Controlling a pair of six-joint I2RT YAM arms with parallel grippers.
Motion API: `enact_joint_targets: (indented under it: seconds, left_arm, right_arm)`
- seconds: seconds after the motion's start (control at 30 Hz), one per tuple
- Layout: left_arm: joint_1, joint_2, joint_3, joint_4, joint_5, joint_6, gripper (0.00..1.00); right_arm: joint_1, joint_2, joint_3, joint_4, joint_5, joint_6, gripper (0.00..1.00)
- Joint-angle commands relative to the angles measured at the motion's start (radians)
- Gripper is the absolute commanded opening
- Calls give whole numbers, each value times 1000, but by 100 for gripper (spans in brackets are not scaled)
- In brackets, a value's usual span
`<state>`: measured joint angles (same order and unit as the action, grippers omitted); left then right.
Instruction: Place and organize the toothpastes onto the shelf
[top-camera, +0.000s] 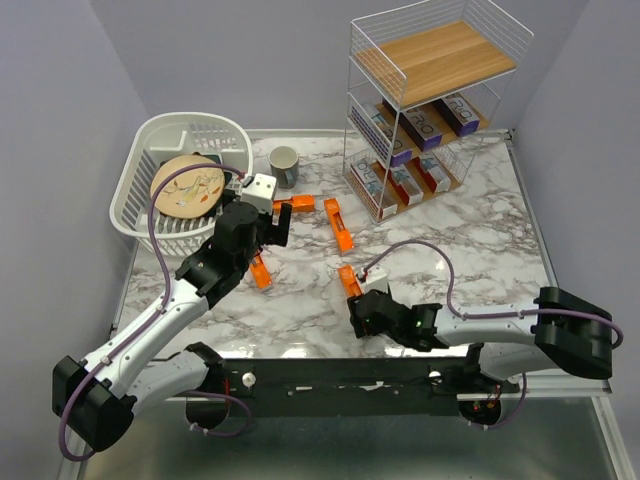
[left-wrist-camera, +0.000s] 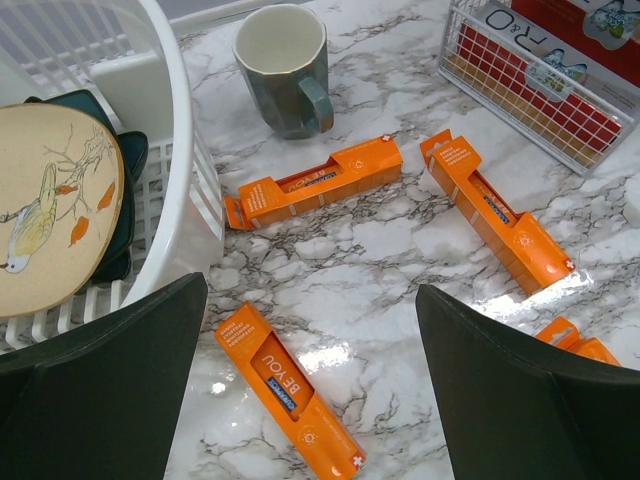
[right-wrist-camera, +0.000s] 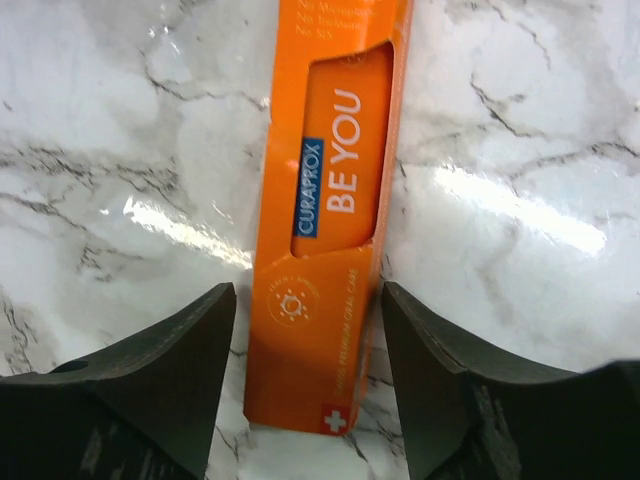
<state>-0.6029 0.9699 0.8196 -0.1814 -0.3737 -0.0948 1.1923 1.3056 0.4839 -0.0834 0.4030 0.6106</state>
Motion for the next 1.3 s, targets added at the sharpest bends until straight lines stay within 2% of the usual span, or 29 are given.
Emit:
enact_joint_targets:
  seconds: [0.0, 0.1, 0.23, 0.37, 0.5, 0.67, 0.9, 1.1, 1.27]
  left_arm:
    - [6, -10, -14, 19, 18, -8, 99]
    - [6, -11, -14, 19, 13, -6, 99]
    - [8, -8, -14, 20, 16, -6, 99]
    - [8, -5, -14, 20, 24, -6, 99]
    - [8, -4, -16, 17, 22, -9, 99]
    - [8, -8, -16, 16, 25, -16, 99]
    - [8, -7, -16, 17, 35, -22, 99]
    - [8, -7, -17, 16, 39, -23, 99]
    - [8, -10, -17, 16, 38, -22, 99]
  right_arm:
    - [61, 119, -97, 131, 92, 81, 67]
    - [121, 211, -48, 94, 144, 115, 65]
    - [246, 340, 76, -121, 239, 208, 64]
    - [322, 440, 186, -229, 249, 317, 64]
    - [355, 488, 206, -274, 241, 386, 64]
    - [357, 466, 191, -318, 260, 472, 63]
    - [357, 408, 142, -346, 281, 544, 49]
    - [357, 287, 119, -381, 326, 537, 35]
    - [357, 146, 140, -476, 398, 463, 29]
